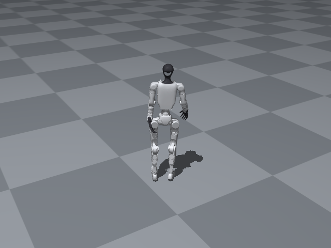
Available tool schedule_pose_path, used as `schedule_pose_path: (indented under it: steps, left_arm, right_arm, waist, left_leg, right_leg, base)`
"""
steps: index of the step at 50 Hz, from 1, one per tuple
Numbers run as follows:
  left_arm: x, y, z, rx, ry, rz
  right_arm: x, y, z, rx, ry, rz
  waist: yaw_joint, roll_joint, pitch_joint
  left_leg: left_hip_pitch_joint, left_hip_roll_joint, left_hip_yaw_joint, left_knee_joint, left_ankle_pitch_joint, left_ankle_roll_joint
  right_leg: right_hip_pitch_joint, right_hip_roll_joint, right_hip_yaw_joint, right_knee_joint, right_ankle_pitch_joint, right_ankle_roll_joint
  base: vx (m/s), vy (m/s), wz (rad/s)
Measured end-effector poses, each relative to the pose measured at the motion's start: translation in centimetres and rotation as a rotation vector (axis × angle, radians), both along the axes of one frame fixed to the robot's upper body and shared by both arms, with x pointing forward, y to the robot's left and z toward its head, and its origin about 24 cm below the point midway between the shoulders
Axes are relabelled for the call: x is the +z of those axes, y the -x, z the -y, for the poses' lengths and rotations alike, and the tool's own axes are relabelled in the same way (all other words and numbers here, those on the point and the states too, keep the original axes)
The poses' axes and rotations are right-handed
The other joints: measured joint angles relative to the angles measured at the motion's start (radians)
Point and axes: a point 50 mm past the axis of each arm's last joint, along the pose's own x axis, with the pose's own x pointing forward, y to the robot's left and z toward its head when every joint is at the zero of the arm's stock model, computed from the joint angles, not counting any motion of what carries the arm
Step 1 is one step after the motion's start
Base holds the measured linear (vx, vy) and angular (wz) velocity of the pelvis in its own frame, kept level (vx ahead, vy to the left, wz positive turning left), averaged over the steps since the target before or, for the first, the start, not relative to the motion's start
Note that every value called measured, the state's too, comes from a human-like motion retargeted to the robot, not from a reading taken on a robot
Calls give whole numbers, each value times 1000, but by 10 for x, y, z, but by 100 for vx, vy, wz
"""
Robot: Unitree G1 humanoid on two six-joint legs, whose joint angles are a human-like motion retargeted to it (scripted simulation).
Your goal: In place motions
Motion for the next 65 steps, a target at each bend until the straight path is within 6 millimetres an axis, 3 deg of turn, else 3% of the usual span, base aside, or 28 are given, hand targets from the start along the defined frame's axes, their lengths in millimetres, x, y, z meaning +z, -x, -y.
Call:
schedule_pose_path:
  steps: [3,7,10,13,16,19,20,22,25,27,30,32,35,38,41,44,47,48,52,55,56,57,59,60,63,65]
  left_arm:
    - [0,0,1,-13,4,-3]
    - [-1,-6,1,-29,-2,15]
    - [-2,-6,5,-11,-6,32]
    - [-3,-3,10,53,-14,50]
    - [-5,-17,10,238,-71,117]
    - [-6,-58,-14,543,-231,259]
    - [-4,-74,-28,649,-287,309]
    - [8,-104,-76,799,-406,422]
    - [46,-142,-161,891,-638,612]
    - [86,-167,-213,910,-819,747]
    - [161,-205,-272,967,-1062,987]
    - [218,-230,-295,1033,-1191,1177]
    - [303,-260,-308,1062,-1317,1504]
    - [379,-280,-301,932,-1421,1814]
    - [442,-295,-279,754,-1506,2066]
    - [494,-307,-242,487,-1575,2305]
    - [540,-311,-193,109,-1689,2560]
    - [555,-308,-176,42,1722,-2596]
    - [598,-282,-110,510,1618,-2052]
    - [614,-256,-75,609,1521,-1637]
    - [613,-255,-68,589,1469,-1590]
    - [611,-254,-63,569,1429,-1570]
    - [608,-263,-68,526,1432,-1651]
    - [607,-270,-74,502,1466,-1715]
    - [594,-290,-116,308,1694,-1976]
    - [575,-304,-150,139,1859,-2183]
  right_arm:
    - [-46,84,-2,-35,24,-517]
    - [-60,176,-18,-331,29,-717]
    - [-60,222,-43,-661,-21,-766]
    - [-57,243,-52,-948,-126,-802]
    - [-55,239,-47,-1174,-214,-794]
    - [-57,207,-28,-1326,-306,-656]
    - [-57,192,-19,-1367,-330,-591]
    - [-53,158,7,-1421,-348,-433]
    - [-32,102,57,-1425,-364,-173]
    - [-4,62,97,-1368,-338,16]
    - [58,2,148,-1249,-241,315]
    - [109,-35,169,-1177,-167,519]
    - [191,-81,178,-1075,-100,827]
    - [271,-114,162,-936,-110,1139]
    - [346,-131,130,-762,-136,1433]
    - [412,-129,92,-547,-85,1697]
    - [465,-107,53,-276,103,1937]
    - [480,-96,39,-174,211,2017]
    - [525,-40,-14,116,856,2351]
    - [537,6,-46,106,1314,2698]
    - [535,15,-53,121,1355,2809]
    - [533,21,-59,-142,-1311,-2780]
    - [529,16,-59,-216,-1214,-2836]
    - [528,9,-55,242,1172,2891]
    - [525,-20,-25,128,1024,2648]
    - [516,-39,6,-70,970,2489]
  waist:
    - [14,7,-2]
    - [40,6,1]
    - [44,4,-4]
    - [41,14,-2]
    - [29,27,16]
    - [18,33,33]
    - [16,33,37]
    - [16,29,32]
    - [27,22,2]
    - [35,20,-18]
    - [35,26,-32]
    - [28,31,-46]
    - [20,38,-77]
    - [24,40,-106]
    - [24,42,-122]
    - [25,44,-134]
    - [26,41,-144]
    - [26,40,-147]
    - [23,43,-156]
    - [24,47,-161]
    - [25,47,-162]
    - [27,47,-162]
    - [30,47,-162]
    - [32,47,-162]
    - [30,50,-168]
    - [31,50,-174]
  left_leg:
    - [-7,1,-2,2,1,-1]
    - [-22,-7,-11,8,6,-3]
    - [-35,-16,-30,11,12,-2]
    - [-41,-12,-31,13,14,-5]
    - [-37,-6,-17,15,11,-7]
    - [-35,-1,-4,16,11,-8]
    - [-35,-1,-2,16,11,-9]
    - [-37,-1,1,16,13,-10]
    - [-44,1,7,12,15,-11]
    - [-49,4,15,11,13,-12]
    - [-51,12,27,11,10,-11]
    - [-54,16,30,11,8,-10]
    - [-62,17,29,11,6,-8]
    - [-64,14,30,9,3,-6]
    - [-59,9,29,10,0,-5]
    - [-57,5,27,11,-2,-3]
    - [-57,-1,19,12,-3,-1]
    - [-58,-2,15,12,-3,-1]
    - [-62,-5,4,11,-3,1]
    - [-66,-5,1,11,-4,2]
    - [-66,-5,0,11,-4,2]
    - [-65,-5,-1,11,-5,3]
    - [-64,-6,-3,11,-5,3]
    - [-63,-7,-3,12,-5,3]
    - [-65,-8,-4,12,-5,3]
    - [-66,-9,-2,11,-5,3]
  right_leg:
    - [-2,0,-2,-1,-1,0]
    - [0,-6,-9,-5,-4,1]
    - [2,-10,-24,-8,-8,2]
    - [2,-11,-23,-6,-9,4]
    - [1,-9,-12,-6,-6,4]
    - [-1,-7,-4,-7,-1,2]
    - [-2,-8,-3,-8,1,2]
    - [-6,-9,-3,-8,2,1]
    - [-19,-10,1,-8,5,0]
    - [-32,-8,7,-5,7,-1]
    - [-43,-3,17,-1,10,0]
    - [-48,0,19,0,10,0]
    - [-58,2,18,2,9,1]
    - [-62,0,20,3,6,2]
    - [-58,-2,19,3,4,2]
    - [-53,-4,17,2,1,2]
    - [-47,-7,11,1,-3,3]
    - [-45,-8,7,0,-4,4]
    - [-43,-7,0,0,-9,6]
    - [-45,-7,-2,0,-12,8]
    - [-44,-7,-3,-1,-12,8]
    - [-43,-7,-4,-1,-13,8]
    - [-41,-7,-5,0,-13,8]
    - [-40,-7,-6,0,-14,8]
    - [-41,-9,-7,0,-13,8]
    - [-43,-10,-6,0,-13,8]
  base:
    - [-1,5,5]
    - [2,5,16]
    - [7,2,32]
    - [0,0,0]
    - [-8,6,-23]
    - [-11,5,-21]
    - [-8,-1,-10]
    - [-3,-6,-4]
    - [5,-7,-8]
    - [0,-1,-11]
    - [-1,-1,-15]
    - [0,0,0]
    - [5,-2,1]
    - [9,-3,-1]
    - [7,-2,1]
    - [6,-1,4]
    - [5,-3,15]
    - [5,-5,20]
    - [3,-2,9]
    - [0,0,0]
    - [0,0,0]
    - [0,0,0]
    - [0,0,0]
    - [0,0,0]
    - [0,0,0]
    - [0,0,0]
